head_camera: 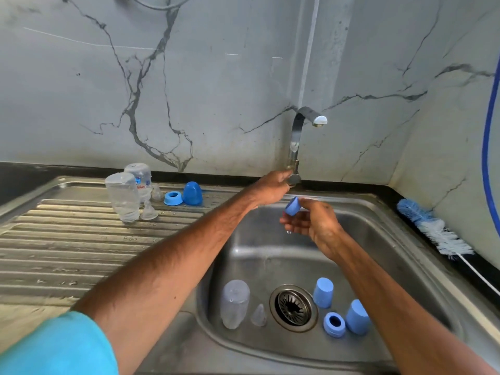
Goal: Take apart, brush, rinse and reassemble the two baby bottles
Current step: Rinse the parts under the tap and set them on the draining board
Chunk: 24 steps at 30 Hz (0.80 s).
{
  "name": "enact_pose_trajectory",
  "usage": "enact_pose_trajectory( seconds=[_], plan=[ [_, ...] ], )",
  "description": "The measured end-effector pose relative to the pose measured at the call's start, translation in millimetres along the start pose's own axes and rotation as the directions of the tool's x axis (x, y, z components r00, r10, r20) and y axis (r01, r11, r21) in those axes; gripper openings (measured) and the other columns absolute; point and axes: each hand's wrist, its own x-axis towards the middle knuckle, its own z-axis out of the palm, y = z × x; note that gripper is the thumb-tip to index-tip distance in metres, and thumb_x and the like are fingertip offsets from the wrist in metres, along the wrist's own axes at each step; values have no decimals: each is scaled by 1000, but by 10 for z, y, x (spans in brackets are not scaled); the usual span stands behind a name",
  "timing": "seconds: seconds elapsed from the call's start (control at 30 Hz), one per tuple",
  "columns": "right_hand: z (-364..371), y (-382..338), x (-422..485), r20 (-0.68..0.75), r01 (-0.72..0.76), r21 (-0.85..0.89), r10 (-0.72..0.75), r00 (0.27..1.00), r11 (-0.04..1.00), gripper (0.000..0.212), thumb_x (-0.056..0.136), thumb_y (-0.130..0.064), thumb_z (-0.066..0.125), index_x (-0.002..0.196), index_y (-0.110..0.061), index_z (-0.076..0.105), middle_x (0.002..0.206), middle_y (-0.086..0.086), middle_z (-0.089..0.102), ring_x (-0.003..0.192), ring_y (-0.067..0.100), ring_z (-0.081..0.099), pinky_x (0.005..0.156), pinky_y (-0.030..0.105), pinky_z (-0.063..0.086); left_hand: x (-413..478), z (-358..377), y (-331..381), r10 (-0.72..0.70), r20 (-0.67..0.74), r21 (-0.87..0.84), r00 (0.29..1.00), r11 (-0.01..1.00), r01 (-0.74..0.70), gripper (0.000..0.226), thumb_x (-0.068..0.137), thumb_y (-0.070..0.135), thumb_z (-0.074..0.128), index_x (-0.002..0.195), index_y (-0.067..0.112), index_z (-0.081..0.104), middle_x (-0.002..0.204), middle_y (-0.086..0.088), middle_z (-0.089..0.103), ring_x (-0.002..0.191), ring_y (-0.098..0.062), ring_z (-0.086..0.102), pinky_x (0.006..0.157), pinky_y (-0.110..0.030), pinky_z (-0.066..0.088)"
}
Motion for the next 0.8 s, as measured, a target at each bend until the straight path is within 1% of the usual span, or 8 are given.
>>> enact_pose_trajectory(
  seconds=[0.17, 0.23, 0.37, 0.43, 0.5, 0.6, 0.67, 0.8],
  plan=[
    [232, 51, -189, 126, 7, -259, 26, 992, 966, 36, 98, -36, 70, 111, -2, 72, 99, 23, 78, 82, 28, 75, 64, 33, 61, -630, -223, -419, 23, -241, 148, 970, 989, 13, 39, 94, -2, 48, 121, 10, 74, 124, -6, 73, 118, -17, 66, 100, -21, 47],
    [386, 54, -222, 122, 71, -392, -24, 992, 917, 36, 89, -34, 80, 112, -7, 74, 100, 16, 79, 81, 23, 73, 68, 32, 58, -906, -379, -545, 54, -326, 191, 944, 982, 10, 36, 90, -2, 52, 108, 15, 78, 112, 1, 76, 106, -11, 69, 97, -24, 51],
    [952, 25, -275, 301, 254, -524, -102, 948, 813, 29, 82, -23, 88, 104, -12, 73, 93, 11, 80, 73, 15, 72, 64, 31, 60, -1390, -779, -761, 129, -525, 262, 841, 965, 15, 29, 88, 3, 55, 93, 20, 78, 92, 10, 77, 88, -10, 71, 84, -36, 58],
    [1293, 60, -281, 404, 408, -626, -171, 898, 665, 29, 78, -26, 91, 101, -19, 74, 87, 0, 77, 69, 9, 70, 62, 20, 57, -1526, -934, -842, 160, -588, 273, 793, 962, 9, 26, 90, 4, 57, 91, 20, 77, 90, 11, 76, 85, -11, 71, 81, -38, 58],
    [1618, 133, -259, 477, 519, -723, -213, 853, 457, 29, 76, -27, 90, 101, -22, 76, 89, -1, 76, 72, 9, 69, 56, 8, 44, -1590, -1041, -898, 153, -629, 255, 762, 967, 17, 24, 91, 5, 58, 92, 20, 77, 91, 10, 76, 88, -12, 71, 82, -39, 57],
    [1985, 273, -172, 511, 563, -784, -245, 824, 259, 22, 79, -23, 81, 99, -16, 74, 99, 6, 76, 91, 24, 71, 66, 20, 39, -1603, -1099, -947, 109, -645, 205, 756, 978, 34, 26, 91, 5, 56, 93, 21, 77, 94, 8, 77, 93, -14, 72, 85, -40, 57],
    [2139, 337, -110, 517, 573, -797, -273, 811, 193, 17, 83, -21, 73, 98, -14, 73, 99, 9, 73, 94, 30, 68, 68, 25, 37, -1599, -1105, -973, 88, -653, 207, 752, 976, 66, 27, 91, 7, 55, 96, 22, 77, 97, 7, 77, 95, -15, 71, 86, -41, 57],
    [2290, 376, -48, 518, 591, -783, -319, 793, 197, 14, 83, -21, 69, 94, -13, 72, 89, 7, 73, 89, 29, 67, 63, 25, 33, -1605, -1144, -1021, 74, -702, 214, 709, 971, 110, 24, 92, 10, 57, 99, 24, 75, 97, 9, 75, 92, -12, 70, 84, -39, 57]
  ],
)
